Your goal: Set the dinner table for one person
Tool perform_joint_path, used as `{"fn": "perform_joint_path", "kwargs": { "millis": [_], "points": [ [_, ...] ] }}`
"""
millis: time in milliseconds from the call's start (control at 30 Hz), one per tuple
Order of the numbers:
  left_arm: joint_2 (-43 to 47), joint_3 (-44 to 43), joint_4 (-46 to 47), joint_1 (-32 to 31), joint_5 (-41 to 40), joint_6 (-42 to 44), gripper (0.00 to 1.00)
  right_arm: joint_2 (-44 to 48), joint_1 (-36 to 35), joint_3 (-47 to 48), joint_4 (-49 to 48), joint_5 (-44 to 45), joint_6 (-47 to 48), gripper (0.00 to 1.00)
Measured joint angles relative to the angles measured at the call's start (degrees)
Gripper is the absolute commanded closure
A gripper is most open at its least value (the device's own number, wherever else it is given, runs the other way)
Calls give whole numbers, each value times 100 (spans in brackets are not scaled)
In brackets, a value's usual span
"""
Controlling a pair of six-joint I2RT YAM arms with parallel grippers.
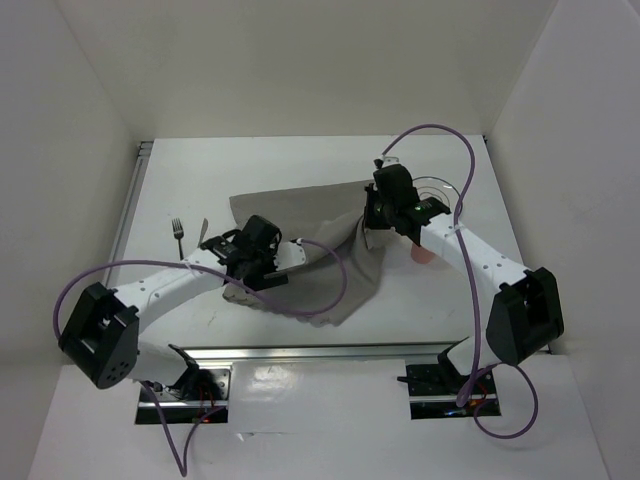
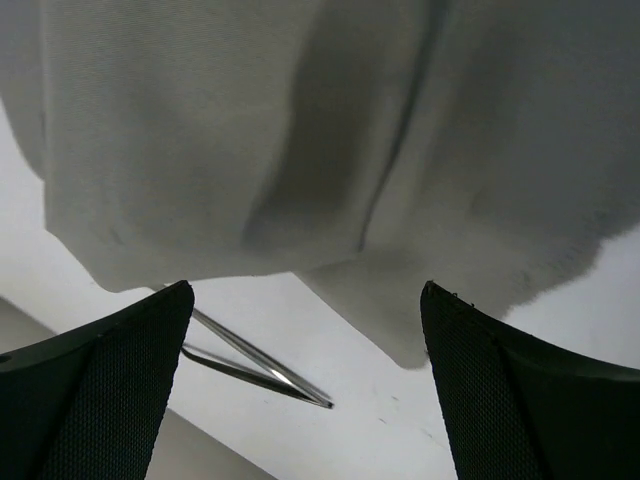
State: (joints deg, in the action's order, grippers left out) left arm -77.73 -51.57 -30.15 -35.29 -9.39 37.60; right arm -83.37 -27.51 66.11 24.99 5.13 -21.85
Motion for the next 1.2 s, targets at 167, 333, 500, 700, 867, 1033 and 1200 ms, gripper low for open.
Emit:
{"fn": "perform_joint_path", "kwargs": {
  "millis": [167,333,500,700,867,1033,1200],
  "points": [
    [-280,343,962,24,-487,153,0,0,0,-2,-37,2,-66,100],
    [-551,597,1423,-13,-573,293,0,0,0,-4,-37,13,-87,100],
    [-844,656,1576,-17,-590,448,0,0,0,-4,-37,28,-94,100],
    [-1047,658,1753,-31,-848,577,3,0,0,-4,-35,55,-107,100],
    [-1204,658,1989,61,-1051,588,32,0,2,-4,-37,55,-105,100],
    [-1434,603,2050,151,-1150,573,31,0,17,-4,-35,52,-105,100],
    [-1410,496,2065,243,-1200,573,18,0,17,-4,-35,55,-105,100]
  ]
}}
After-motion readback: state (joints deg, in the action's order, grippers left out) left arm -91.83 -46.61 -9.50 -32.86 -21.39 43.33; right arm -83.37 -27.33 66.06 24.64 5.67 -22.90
